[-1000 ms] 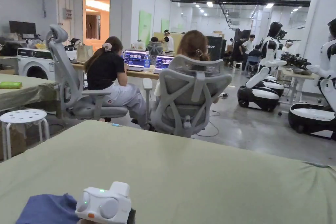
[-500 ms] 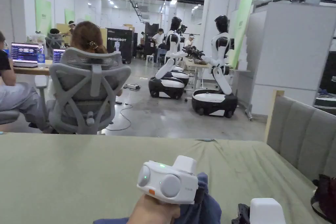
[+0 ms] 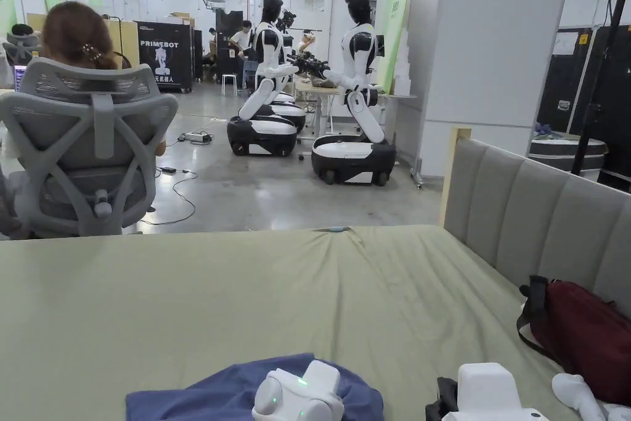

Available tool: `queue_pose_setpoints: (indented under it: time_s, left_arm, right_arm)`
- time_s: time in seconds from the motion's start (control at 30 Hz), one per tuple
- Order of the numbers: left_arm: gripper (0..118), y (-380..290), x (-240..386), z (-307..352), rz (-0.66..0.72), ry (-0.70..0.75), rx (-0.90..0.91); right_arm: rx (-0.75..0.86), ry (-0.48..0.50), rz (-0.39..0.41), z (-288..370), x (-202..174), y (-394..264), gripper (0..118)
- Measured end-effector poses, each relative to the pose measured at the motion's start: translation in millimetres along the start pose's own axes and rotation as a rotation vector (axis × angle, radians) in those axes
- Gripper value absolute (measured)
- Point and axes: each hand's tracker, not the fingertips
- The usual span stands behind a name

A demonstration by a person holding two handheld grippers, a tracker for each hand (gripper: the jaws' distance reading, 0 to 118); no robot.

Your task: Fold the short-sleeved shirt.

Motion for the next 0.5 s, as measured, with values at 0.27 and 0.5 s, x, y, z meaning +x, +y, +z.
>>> queue_pose_setpoints:
  time_s: [0.27, 0.5]
  left_arm:
    - [90, -54.3, -56.4, 176.9, 0.140, 0.119, 0.350]
    - [0, -156.1, -91.3, 291.4, 0.188, 0.483, 0.529]
  right_arm:
    - [0.020, 0.104, 0.002, -3.8, -43.6, 2.1, 0]
    - [0.073, 0.168, 0.036, 0.6, -91.8, -9.8, 0]
